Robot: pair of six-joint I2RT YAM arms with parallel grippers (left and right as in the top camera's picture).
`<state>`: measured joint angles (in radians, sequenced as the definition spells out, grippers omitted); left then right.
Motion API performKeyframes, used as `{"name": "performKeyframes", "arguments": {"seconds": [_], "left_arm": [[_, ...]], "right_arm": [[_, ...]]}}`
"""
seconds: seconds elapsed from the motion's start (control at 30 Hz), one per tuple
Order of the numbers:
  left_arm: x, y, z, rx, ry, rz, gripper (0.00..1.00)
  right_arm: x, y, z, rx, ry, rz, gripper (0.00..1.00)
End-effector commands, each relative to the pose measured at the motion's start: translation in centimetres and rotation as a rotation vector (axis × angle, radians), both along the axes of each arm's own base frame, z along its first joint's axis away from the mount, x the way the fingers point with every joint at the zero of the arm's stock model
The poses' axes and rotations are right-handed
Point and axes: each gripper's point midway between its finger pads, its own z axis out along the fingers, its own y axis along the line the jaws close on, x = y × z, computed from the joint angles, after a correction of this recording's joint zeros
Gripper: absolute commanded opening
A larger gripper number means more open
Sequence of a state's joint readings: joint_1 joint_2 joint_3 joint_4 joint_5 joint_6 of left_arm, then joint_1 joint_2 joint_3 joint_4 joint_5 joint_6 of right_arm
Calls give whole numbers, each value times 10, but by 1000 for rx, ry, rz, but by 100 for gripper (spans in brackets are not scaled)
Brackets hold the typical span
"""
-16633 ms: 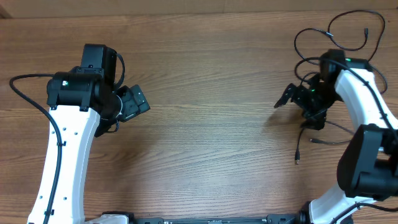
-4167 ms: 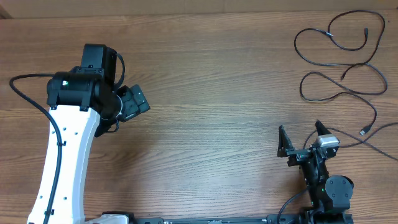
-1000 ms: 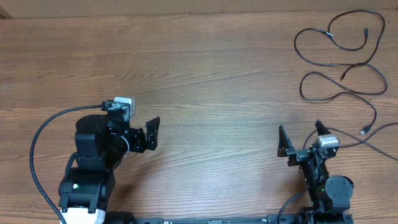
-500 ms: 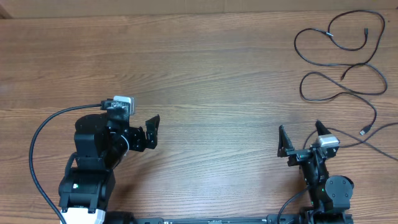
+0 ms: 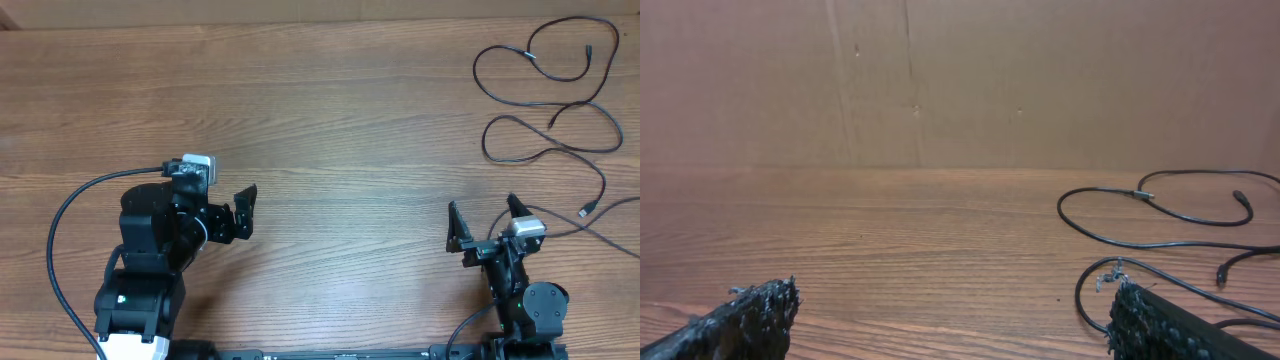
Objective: Untangle cables
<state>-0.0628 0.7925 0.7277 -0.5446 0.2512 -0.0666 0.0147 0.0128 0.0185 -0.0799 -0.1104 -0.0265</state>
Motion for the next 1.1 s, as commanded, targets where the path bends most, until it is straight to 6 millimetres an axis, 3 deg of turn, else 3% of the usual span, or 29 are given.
{"name": "performKeyframes", "arguments": {"seconds": [0.0,0.43,0.77,1.07], "left_arm": [[0,1,0,14,-13,-14,100],[-4,1,-4,30,4,-25,100],[-29,10,14,110,-105,-41,100],[-57,28,2,103,-220,48,100]], "right_arm": [[0,-1,-2,-5,-4,-7,100],[0,-1,-2,-5,-4,-7,100],[0,-1,-2,-5,-4,-7,100],[0,-1,-2,-5,-4,-7,100]]}}
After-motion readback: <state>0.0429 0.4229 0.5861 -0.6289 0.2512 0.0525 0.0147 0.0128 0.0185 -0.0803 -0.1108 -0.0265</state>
